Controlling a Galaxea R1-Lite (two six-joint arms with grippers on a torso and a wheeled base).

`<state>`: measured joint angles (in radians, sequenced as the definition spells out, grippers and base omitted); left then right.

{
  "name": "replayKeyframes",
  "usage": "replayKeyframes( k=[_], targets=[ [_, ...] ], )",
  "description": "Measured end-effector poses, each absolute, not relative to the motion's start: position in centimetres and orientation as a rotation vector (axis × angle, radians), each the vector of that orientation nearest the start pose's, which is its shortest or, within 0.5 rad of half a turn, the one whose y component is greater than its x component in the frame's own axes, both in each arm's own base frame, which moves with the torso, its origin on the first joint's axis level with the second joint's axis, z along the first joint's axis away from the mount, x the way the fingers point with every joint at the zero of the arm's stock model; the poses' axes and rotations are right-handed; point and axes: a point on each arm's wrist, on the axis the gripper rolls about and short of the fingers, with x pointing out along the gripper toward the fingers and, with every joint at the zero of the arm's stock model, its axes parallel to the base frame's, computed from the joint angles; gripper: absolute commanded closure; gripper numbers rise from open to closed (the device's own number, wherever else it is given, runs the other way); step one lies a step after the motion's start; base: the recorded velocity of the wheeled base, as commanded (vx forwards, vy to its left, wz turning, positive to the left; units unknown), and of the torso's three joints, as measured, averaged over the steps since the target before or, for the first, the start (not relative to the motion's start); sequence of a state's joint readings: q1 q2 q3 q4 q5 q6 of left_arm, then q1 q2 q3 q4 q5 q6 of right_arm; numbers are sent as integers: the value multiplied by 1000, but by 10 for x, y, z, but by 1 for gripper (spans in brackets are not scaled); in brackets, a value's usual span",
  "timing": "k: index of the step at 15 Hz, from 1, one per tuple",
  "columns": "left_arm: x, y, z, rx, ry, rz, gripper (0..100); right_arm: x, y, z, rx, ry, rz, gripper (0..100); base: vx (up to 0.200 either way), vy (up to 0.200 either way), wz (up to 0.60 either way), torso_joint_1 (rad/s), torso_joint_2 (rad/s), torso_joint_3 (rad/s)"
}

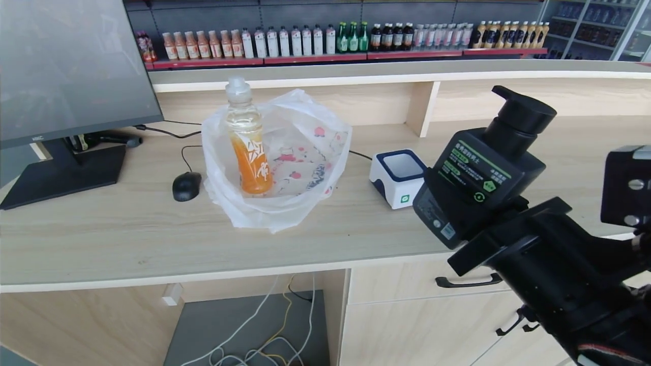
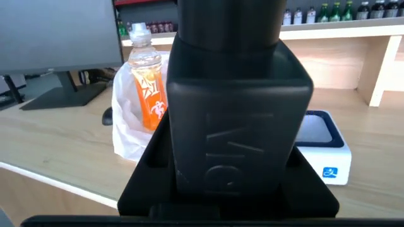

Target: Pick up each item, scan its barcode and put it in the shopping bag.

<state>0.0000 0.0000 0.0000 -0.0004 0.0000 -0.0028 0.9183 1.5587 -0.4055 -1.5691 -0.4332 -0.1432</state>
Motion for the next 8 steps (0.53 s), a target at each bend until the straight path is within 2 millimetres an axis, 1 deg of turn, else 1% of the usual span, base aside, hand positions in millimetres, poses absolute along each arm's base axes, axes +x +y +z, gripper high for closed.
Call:
replayKeyframes(
  k=[4, 6, 8],
  targets=[
    [-23, 0, 75, -3, 0, -1, 0, 144, 174, 218, 119, -388, 451, 100, 0, 0, 0, 0, 0, 0],
    [-23, 0, 75, -3, 0, 0, 0, 143, 180, 217, 111, -392, 483, 100, 0, 0, 0, 0, 0, 0],
    [-23, 0, 75, -3, 0, -2, 0, 144, 188, 212, 42, -401, 551, 100, 0, 0, 0, 0, 0, 0]
  ],
)
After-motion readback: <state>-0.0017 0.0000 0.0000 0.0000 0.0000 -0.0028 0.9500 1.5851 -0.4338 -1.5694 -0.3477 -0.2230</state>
